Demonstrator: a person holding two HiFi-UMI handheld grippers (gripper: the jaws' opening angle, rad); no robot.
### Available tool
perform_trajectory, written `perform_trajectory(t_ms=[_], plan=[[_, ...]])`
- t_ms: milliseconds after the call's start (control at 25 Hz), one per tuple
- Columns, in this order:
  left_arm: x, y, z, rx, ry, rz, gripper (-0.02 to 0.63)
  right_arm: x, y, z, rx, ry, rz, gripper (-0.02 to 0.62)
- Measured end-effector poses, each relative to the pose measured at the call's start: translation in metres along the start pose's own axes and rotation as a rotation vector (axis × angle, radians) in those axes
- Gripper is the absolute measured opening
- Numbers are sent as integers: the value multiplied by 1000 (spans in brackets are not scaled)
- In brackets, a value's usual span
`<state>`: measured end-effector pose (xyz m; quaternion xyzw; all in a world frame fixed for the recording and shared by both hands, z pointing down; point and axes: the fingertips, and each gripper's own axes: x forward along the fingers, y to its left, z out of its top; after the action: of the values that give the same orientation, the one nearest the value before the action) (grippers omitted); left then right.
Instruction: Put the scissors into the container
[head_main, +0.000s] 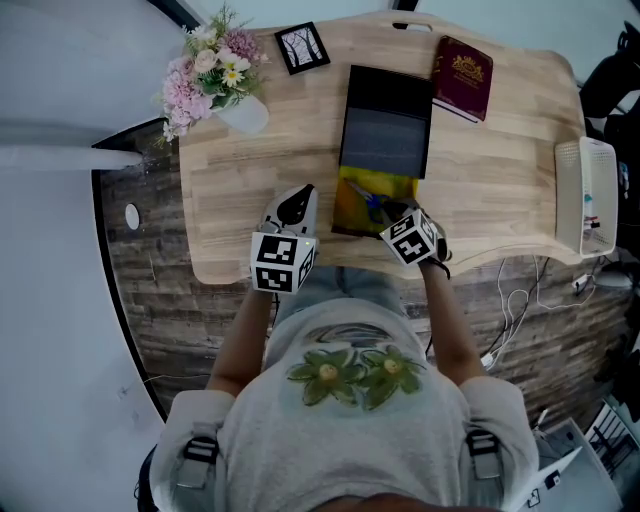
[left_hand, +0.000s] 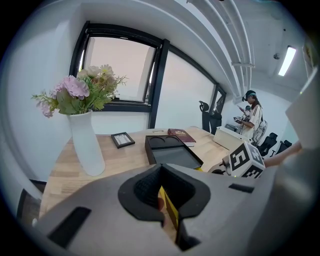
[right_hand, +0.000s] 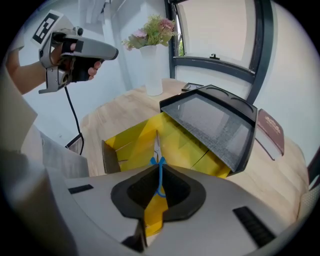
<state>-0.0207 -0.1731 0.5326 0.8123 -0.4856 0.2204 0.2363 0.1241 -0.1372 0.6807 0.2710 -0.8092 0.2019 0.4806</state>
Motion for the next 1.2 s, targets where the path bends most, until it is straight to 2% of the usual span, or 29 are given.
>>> perform_trajectory(t_ms=[240,680,1000,1200], plan=[[1,-9,5,18,-8,-22,-6,-29,-6,16,66,-126,-41,5],[2,-36,8,54,-24,-72,-6,-81,8,41,171,-339,0,5],[3,-63,8,88,-20,-128,-6,-102,16,42,154,-372,-14,5],[4,-74,4,89,13,-173,-6,-108,16,41,157,-382,-23,5]])
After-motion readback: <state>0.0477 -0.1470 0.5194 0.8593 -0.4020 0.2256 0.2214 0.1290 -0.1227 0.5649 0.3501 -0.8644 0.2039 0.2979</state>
